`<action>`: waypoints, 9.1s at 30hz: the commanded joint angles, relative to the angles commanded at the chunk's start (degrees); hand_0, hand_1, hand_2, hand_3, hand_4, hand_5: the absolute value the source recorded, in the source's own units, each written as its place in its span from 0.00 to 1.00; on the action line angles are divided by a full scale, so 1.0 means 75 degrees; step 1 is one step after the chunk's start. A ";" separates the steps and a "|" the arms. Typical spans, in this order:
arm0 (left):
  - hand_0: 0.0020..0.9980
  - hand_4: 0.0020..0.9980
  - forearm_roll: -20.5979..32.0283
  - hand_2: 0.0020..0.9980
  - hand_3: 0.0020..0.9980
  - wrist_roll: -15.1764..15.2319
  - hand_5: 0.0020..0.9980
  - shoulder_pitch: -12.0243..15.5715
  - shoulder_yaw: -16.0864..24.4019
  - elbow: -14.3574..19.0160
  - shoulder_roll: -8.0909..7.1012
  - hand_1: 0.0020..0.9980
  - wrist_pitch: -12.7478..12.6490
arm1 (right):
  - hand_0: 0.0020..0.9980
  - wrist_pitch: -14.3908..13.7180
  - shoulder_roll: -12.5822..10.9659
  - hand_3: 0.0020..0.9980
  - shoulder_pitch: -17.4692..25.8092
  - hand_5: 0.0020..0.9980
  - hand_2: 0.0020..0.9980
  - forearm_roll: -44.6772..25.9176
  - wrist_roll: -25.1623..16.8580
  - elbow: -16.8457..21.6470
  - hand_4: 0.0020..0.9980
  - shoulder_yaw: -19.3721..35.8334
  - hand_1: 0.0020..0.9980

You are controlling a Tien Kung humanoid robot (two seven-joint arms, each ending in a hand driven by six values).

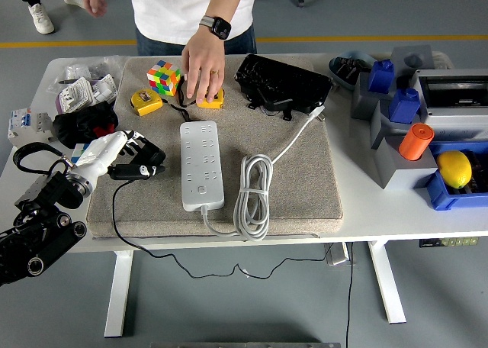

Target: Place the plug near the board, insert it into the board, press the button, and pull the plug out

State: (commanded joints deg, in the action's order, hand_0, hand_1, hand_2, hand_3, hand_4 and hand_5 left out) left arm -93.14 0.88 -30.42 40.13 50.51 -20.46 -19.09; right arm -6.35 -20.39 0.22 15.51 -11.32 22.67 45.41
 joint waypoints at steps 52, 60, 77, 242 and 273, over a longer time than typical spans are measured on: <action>0.37 0.90 0.0064 0.43 0.54 0.0567 0.00 -0.0116 -0.0176 0.0278 -0.0059 0.39 -0.0559 | 0.71 -0.0044 0.0010 0.61 0.0008 0.63 0.72 0.0048 -0.0041 0.0009 1.00 0.0024 0.72; 0.36 0.89 0.0008 0.43 0.54 0.0739 0.00 -0.0322 -0.0246 0.0950 -0.0333 0.39 -0.0391 | 0.71 -0.0039 0.0009 0.61 -0.0002 0.63 0.72 0.0051 -0.0046 0.0014 1.00 0.0055 0.72; 0.37 0.88 0.0460 0.41 0.53 0.1816 0.01 -0.1365 -0.1721 0.1496 -0.0860 0.39 0.0217 | 0.71 -0.0022 -0.0023 0.61 -0.0029 0.62 0.72 0.0020 -0.0059 0.0009 1.00 0.0028 0.71; 0.41 0.89 0.0191 0.44 0.53 0.2228 0.06 -0.2503 -0.3829 0.0410 -0.1091 0.42 0.0480 | 0.71 -0.0025 -0.0060 0.60 -0.0035 0.61 0.71 0.0166 -0.0158 0.0115 1.00 0.0266 0.71; 0.50 0.94 0.0355 0.55 0.56 0.2301 0.09 -0.2507 -0.3783 0.0467 -0.1112 0.52 0.0548 | 0.71 -0.0034 -0.0053 0.60 -0.0037 0.61 0.71 0.0187 -0.0171 0.0118 1.00 0.0300 0.71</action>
State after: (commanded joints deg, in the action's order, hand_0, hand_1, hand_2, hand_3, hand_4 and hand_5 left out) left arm -90.48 18.14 -49.22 11.76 54.02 -28.80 -14.98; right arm -6.61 -20.79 -0.06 16.92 -12.60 23.56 47.66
